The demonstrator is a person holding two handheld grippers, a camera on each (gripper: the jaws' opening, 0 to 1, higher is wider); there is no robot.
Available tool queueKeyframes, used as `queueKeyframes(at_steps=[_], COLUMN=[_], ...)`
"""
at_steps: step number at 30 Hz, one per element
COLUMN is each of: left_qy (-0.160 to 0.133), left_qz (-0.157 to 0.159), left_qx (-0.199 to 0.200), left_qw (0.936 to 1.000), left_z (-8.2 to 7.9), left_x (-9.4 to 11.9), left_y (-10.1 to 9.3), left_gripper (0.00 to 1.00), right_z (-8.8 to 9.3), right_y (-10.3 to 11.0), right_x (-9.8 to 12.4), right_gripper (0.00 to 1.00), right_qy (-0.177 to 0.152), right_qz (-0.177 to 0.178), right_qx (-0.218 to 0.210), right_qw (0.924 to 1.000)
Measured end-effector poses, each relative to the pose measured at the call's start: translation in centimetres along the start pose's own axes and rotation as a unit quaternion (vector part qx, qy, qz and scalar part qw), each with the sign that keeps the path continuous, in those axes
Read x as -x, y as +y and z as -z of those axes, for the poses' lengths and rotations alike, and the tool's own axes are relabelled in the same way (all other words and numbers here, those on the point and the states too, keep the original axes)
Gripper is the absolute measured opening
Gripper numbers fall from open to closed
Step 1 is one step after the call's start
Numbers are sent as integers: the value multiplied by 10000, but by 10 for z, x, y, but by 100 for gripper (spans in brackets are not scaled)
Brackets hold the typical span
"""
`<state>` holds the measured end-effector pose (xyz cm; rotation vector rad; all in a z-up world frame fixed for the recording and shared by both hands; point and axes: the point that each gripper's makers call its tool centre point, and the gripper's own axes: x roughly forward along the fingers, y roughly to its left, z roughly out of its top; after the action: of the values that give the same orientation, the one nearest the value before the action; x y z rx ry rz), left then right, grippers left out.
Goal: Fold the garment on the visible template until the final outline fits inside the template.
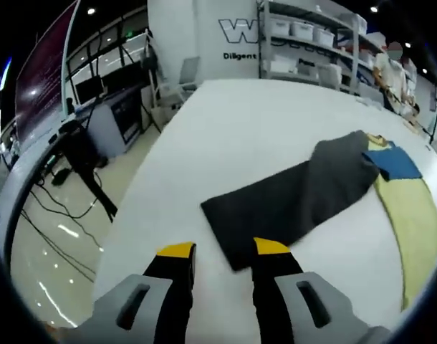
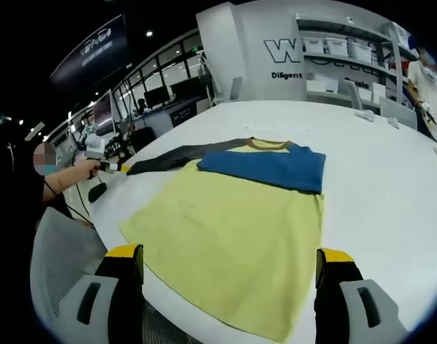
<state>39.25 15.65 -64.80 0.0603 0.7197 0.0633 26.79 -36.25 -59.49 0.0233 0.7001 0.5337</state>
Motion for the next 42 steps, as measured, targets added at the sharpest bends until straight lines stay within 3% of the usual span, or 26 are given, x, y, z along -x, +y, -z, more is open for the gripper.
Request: queueKeyframes(at_steps=[5, 11, 14, 16, 24, 33, 40, 42], left_qy=[-207, -241, -215, -128, 191, 195, 315, 314], left_qz=[200, 342, 495, 615, 723, 830, 668, 631], left_qx=[-280, -826, -803, -613, -849, -583, -506, -469], left_qw=[9992, 9957, 9953, 9961, 9936, 9947, 9960, 9964], left_z=[-17, -27, -27, -25, -15, -17, -14, -14], left_x=[-8, -21, -29, -34, -45, -46, -46, -46], left_y=[-2, -3, -6, -8, -6, -7, 4, 5], left_gripper=[44, 44, 44, 40, 35, 29, 1, 1], right_z=[1, 3, 3, 2, 3, 3, 3, 2], right_y=[0, -2, -2, -3, -8, -7, -7, -7], right_x=[3, 5, 7, 7, 11, 10, 10, 10], right_gripper=[99, 99, 99, 99, 99, 99, 99, 99], right_qy=[-7, 17, 10, 12, 16, 12, 10, 5], right_qz=[40, 115, 153, 176, 303, 344, 367, 383], right_qx=[-7, -56, -76, -85, -136, -181, -164, -156], right_qw=[10000, 9999, 9999, 9998, 9994, 9992, 9992, 9991])
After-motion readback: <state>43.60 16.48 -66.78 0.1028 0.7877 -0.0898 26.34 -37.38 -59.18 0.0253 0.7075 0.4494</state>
